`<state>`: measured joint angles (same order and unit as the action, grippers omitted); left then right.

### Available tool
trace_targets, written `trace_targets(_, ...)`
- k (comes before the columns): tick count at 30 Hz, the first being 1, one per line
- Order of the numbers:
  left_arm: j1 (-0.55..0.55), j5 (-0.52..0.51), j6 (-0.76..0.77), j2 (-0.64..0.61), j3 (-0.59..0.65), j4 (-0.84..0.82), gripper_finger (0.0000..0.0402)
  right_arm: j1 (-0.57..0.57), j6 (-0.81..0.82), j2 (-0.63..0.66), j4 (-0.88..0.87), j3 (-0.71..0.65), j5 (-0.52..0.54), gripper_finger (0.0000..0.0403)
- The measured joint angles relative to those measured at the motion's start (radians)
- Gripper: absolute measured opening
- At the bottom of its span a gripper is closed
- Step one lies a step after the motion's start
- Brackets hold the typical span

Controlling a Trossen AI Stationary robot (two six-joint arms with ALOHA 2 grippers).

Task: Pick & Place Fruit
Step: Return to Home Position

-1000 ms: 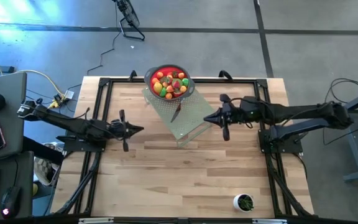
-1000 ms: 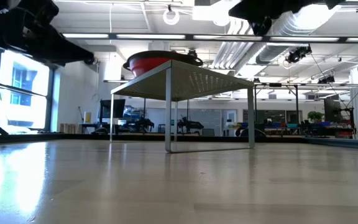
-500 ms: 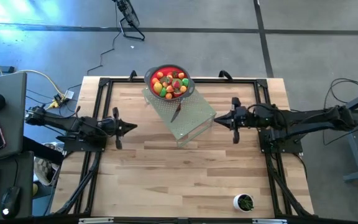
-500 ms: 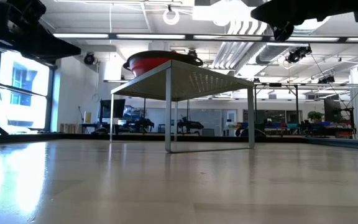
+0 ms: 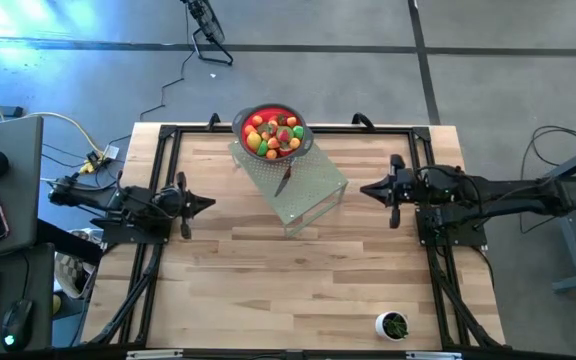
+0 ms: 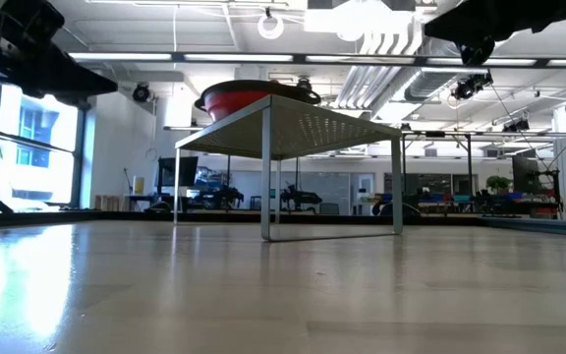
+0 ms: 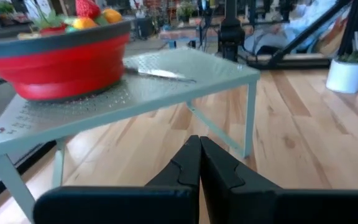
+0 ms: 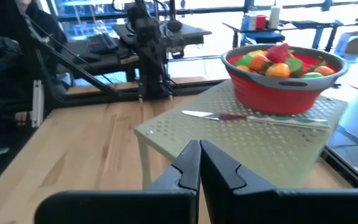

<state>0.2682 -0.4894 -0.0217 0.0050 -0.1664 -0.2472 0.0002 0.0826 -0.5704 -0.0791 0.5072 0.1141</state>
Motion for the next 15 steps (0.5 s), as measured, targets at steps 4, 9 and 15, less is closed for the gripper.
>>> trace_targets(4,0.0,0.0,0.0,0.001,-0.034,-0.05,0.0,0.0,0.0,0.033,-0.024,0.0,0.017,0.0002)
trace_targets(9,0.0,-0.004,-0.03,0.001,-0.046,-0.063,0.0,0.0,0.0,0.064,-0.049,0.0,0.017,0.0002)
trace_targets(15,0.0,0.121,-0.041,0.001,-0.016,-0.032,0.0,0.0,0.0,0.075,-0.074,0.0,0.018,0.0002)
